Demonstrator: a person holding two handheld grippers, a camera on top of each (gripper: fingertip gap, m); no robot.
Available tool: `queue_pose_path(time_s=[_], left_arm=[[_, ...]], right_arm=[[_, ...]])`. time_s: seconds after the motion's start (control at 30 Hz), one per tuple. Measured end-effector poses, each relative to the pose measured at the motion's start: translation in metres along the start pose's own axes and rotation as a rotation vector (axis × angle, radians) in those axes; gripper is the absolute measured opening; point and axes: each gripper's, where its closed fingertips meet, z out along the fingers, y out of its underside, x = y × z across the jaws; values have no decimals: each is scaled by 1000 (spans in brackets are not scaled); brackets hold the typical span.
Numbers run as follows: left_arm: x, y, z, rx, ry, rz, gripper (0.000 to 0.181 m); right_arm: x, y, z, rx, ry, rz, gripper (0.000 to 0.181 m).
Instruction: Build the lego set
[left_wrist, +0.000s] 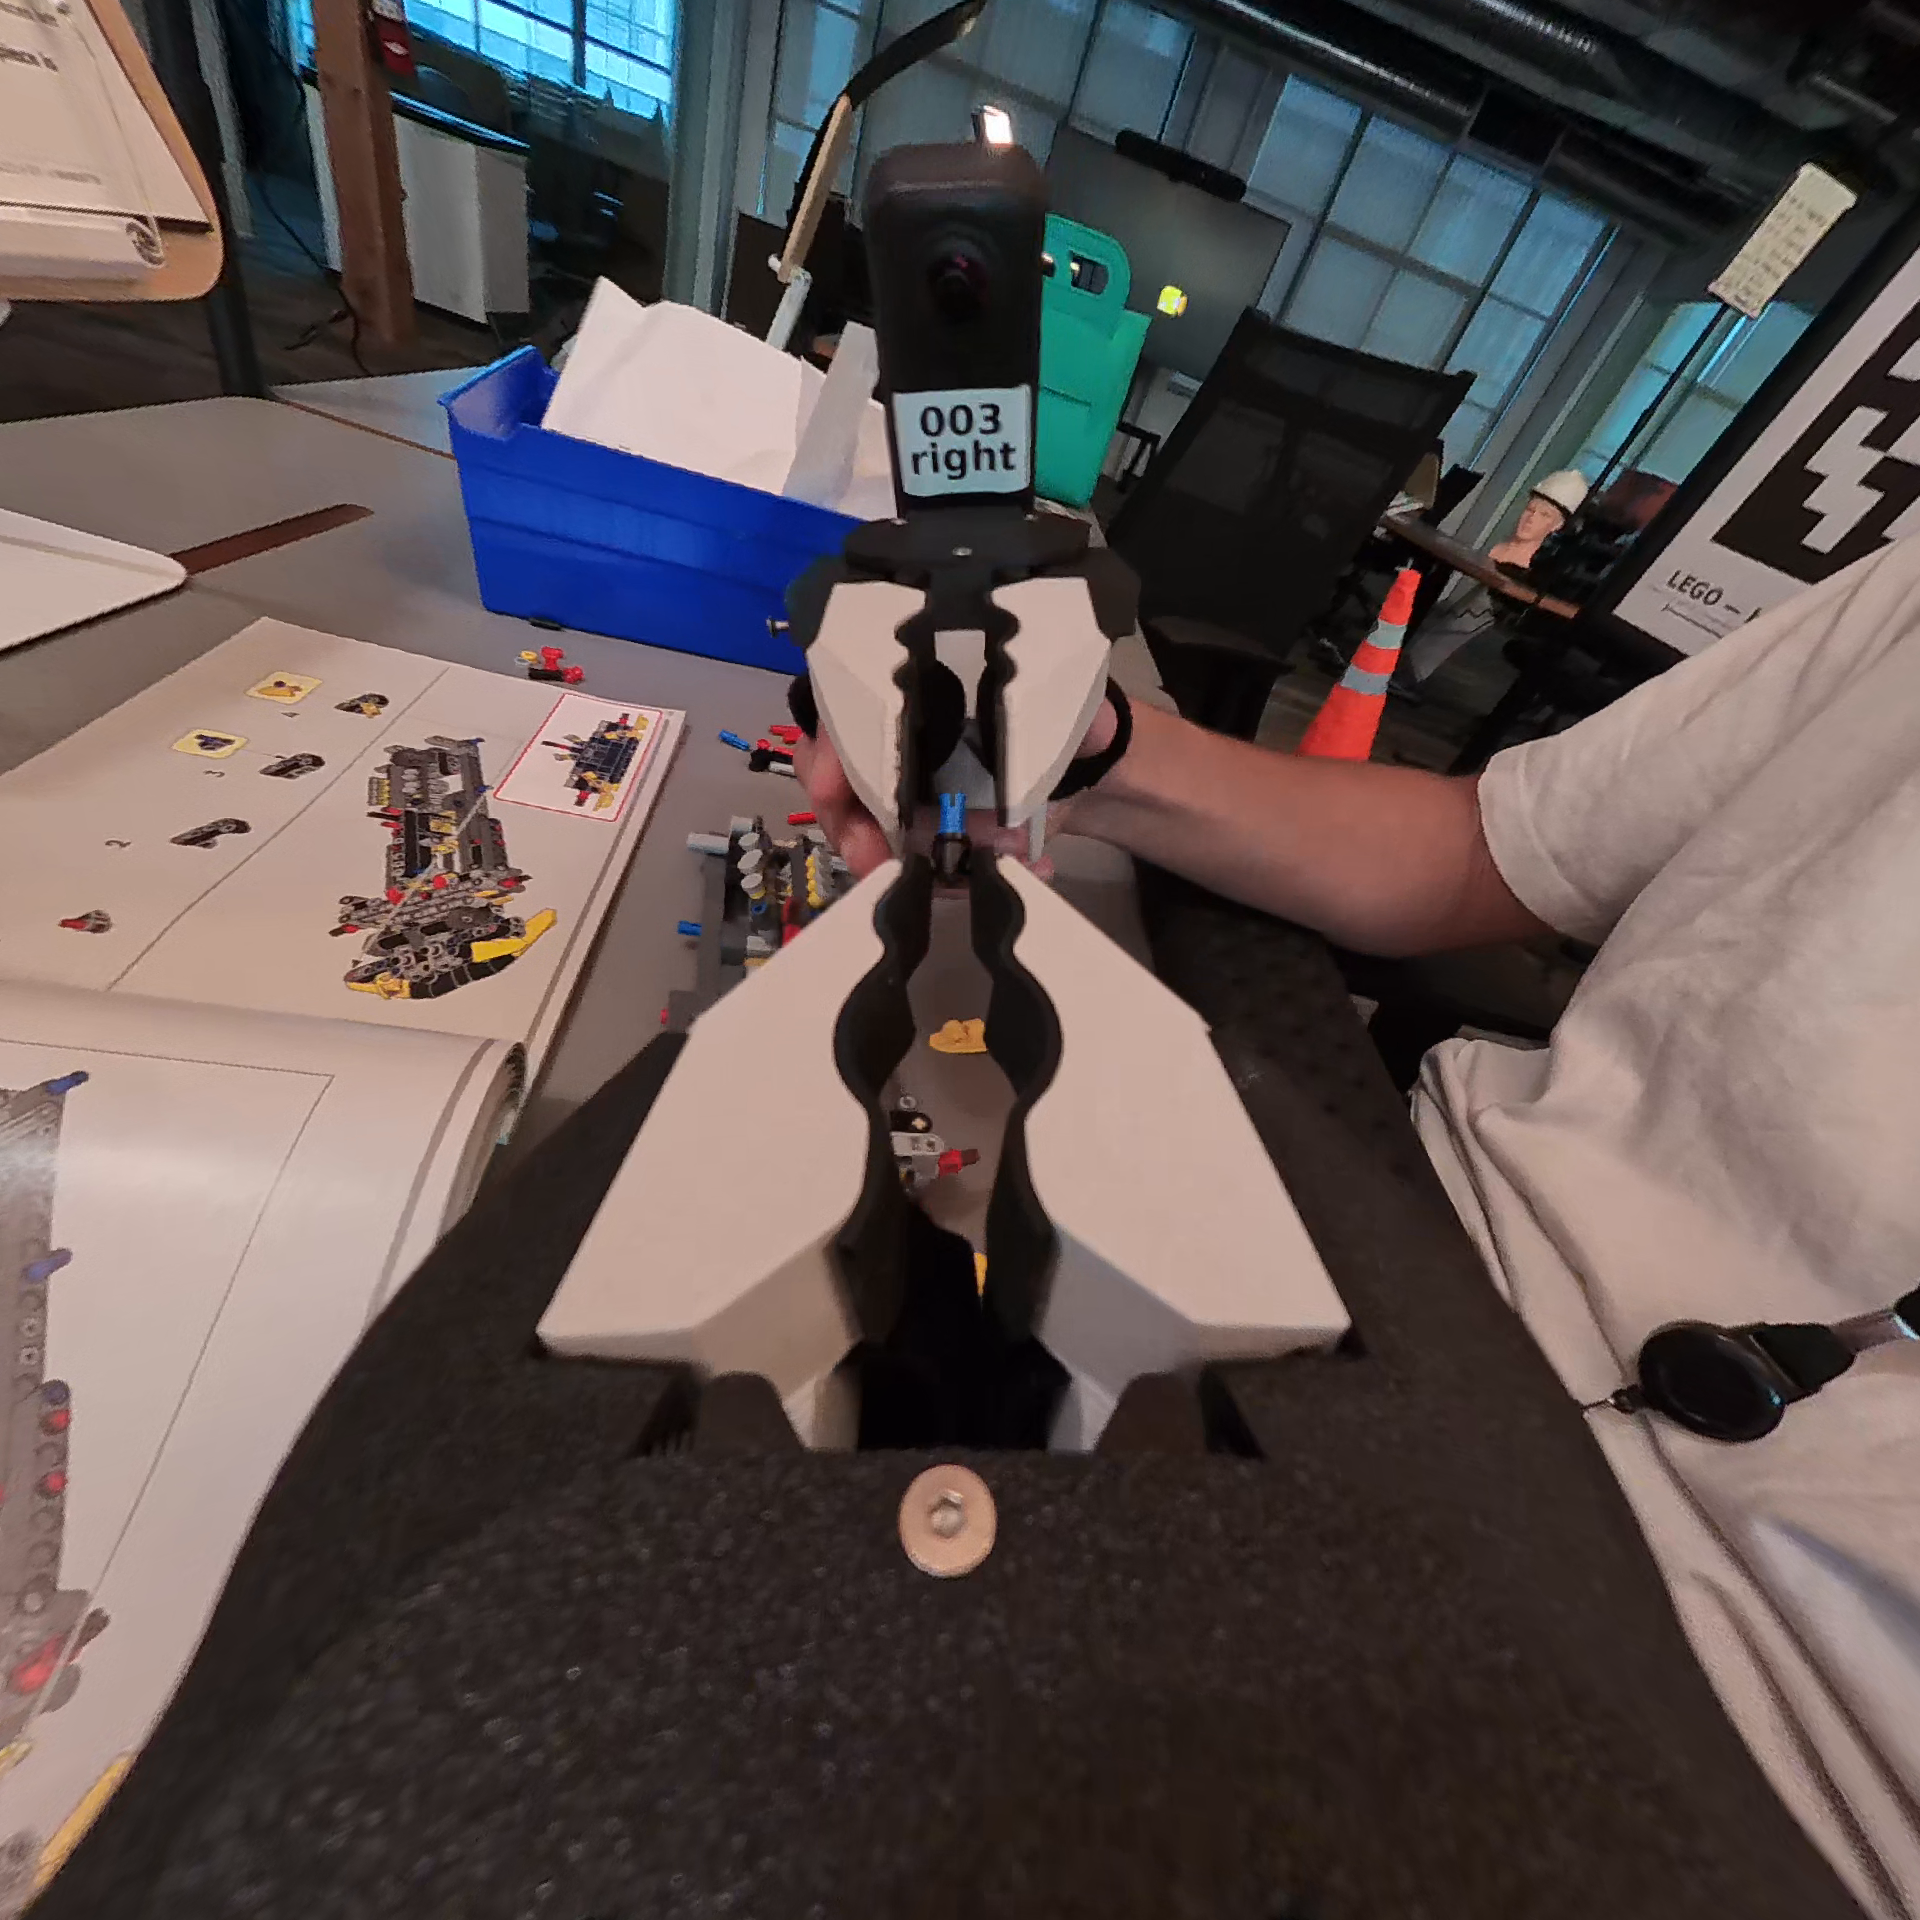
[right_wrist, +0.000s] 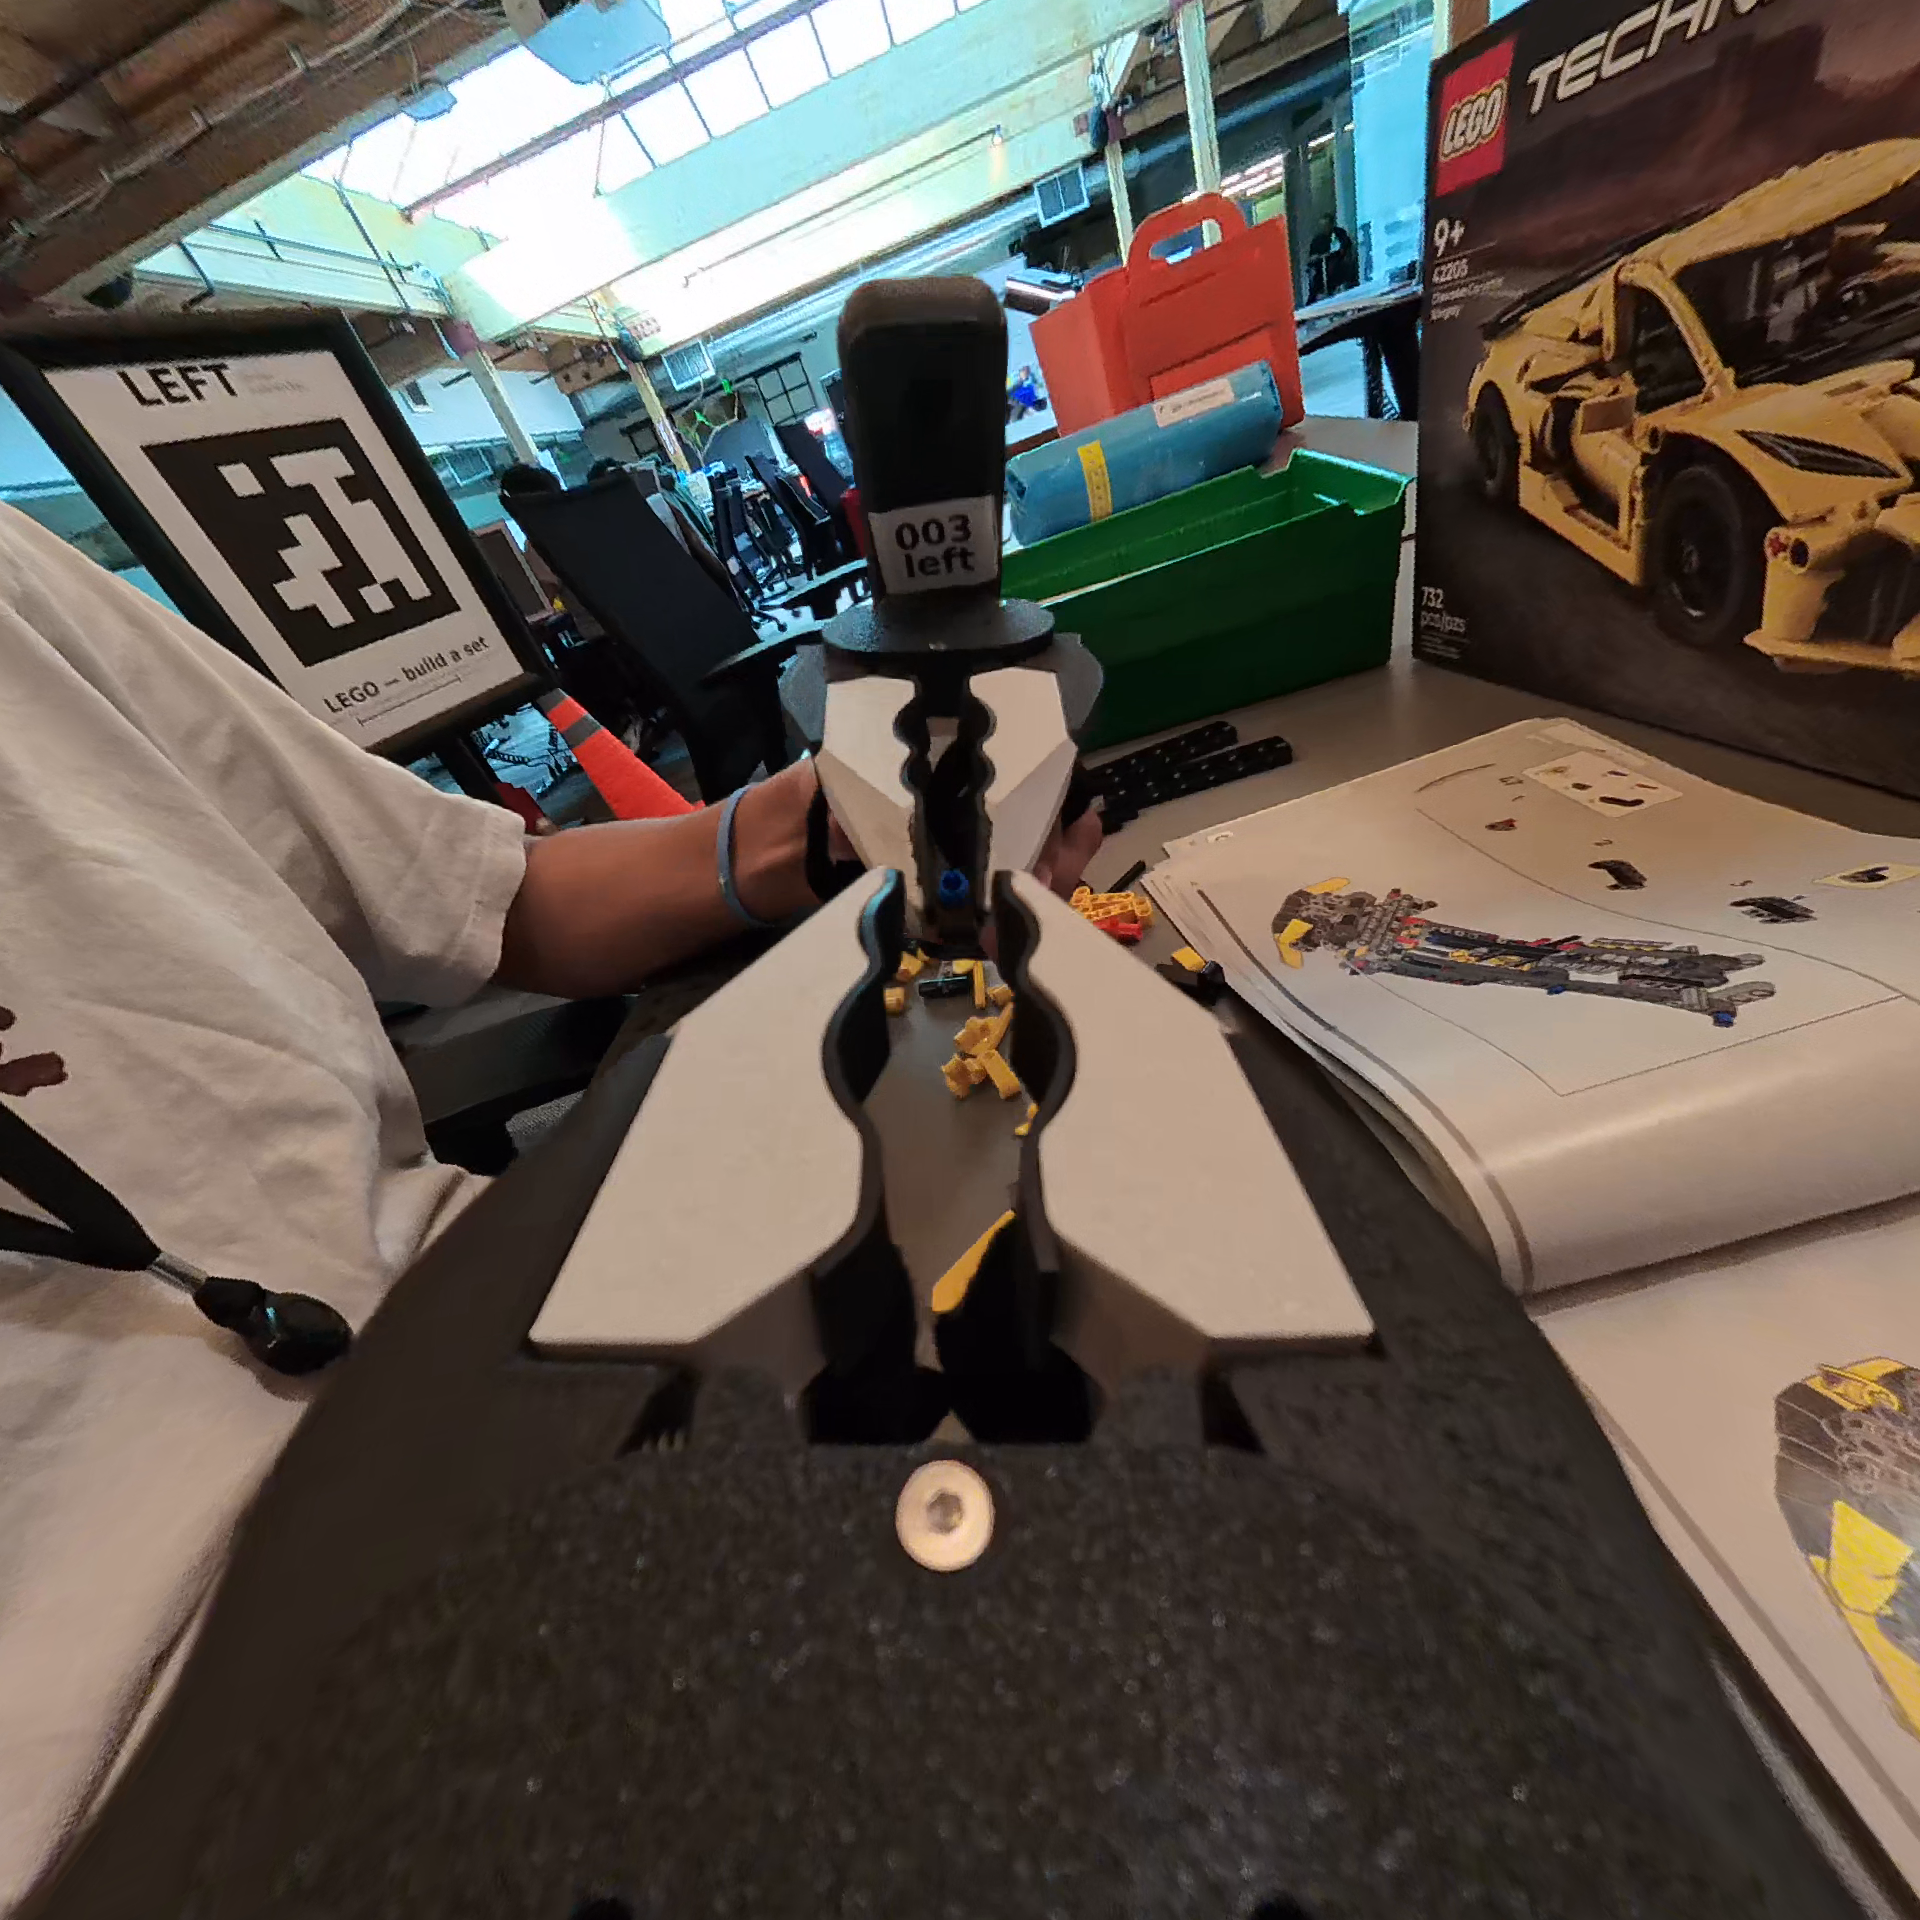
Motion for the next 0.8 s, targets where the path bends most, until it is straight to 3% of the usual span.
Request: queue_pose_path(time_s=[0.2,0.37,0.5,0.8], left_arm=[[1,1,3,6,14,-22,6],[2,-15,-2,109,33,-60,6],[-2,-16,-1,125,-11,-33,4],[-7,-22,-1,186,1,-122,18]], right_arm=[[0,4,2,-30,5,-16,6],[-2,-18,0,131,-47,108,5],[5,-20,1,157,-17,112,5],[8,-23,1,188,16,97,5]])
